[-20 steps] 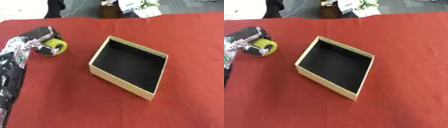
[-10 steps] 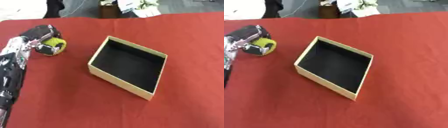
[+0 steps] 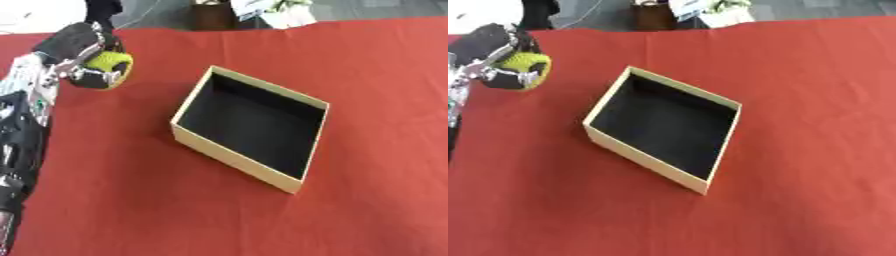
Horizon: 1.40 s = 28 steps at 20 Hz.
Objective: Pick up objects on the table and place them in the box.
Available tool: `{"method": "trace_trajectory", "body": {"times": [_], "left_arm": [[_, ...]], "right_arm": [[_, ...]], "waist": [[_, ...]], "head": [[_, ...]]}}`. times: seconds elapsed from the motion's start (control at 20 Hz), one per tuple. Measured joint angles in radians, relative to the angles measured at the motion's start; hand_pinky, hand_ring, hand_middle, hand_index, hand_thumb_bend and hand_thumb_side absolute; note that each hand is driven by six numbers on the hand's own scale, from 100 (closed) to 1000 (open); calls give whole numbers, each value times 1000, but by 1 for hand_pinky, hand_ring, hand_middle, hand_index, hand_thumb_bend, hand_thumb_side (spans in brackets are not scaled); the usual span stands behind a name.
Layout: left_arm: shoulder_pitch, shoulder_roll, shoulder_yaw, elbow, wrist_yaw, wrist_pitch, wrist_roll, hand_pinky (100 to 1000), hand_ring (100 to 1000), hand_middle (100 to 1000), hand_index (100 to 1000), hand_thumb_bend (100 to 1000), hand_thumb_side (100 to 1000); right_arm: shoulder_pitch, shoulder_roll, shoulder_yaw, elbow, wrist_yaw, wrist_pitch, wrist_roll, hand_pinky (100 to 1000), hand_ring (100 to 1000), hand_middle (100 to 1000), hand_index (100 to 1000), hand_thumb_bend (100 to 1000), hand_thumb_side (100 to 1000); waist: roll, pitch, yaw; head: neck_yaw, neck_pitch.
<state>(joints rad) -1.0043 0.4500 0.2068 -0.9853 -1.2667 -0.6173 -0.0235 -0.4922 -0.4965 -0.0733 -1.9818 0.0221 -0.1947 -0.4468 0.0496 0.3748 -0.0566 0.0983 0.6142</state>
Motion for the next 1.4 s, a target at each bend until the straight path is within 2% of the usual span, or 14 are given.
{"method": "trace_trajectory", "body": {"times": [0.45,0.55,0.85,1.1,1.4], "left_arm": [[-20,-32,-68,-176,112,-32,42,362,189,308,375,100,100],[-30,-46,-88,-203,142,-39,49,360,164,306,371,100,100],[-41,-89,-165,-276,234,-81,62,356,160,301,366,100,100],[-34,-136,-213,-292,307,-142,29,354,152,300,365,100,100],[9,-196,-221,-291,348,-190,-51,353,147,302,368,100,100]], "right_arm": [[-4,0,-9,0,0,-5,-10,764,700,563,735,100,541],[-7,1,-13,0,0,-6,-14,764,700,564,735,100,540],[-9,8,-31,0,1,2,-37,764,700,564,735,100,538],[-9,10,-38,0,1,8,-52,764,700,564,735,100,540],[-9,17,-48,0,2,15,-61,764,701,563,734,100,542]], "waist": [[-2,0,-11],[0,0,-14],[2,0,-27],[3,0,-36],[4,0,-40]], "head": [[0,0],[0,0],[-6,0],[-6,0],[-14,0]]}}
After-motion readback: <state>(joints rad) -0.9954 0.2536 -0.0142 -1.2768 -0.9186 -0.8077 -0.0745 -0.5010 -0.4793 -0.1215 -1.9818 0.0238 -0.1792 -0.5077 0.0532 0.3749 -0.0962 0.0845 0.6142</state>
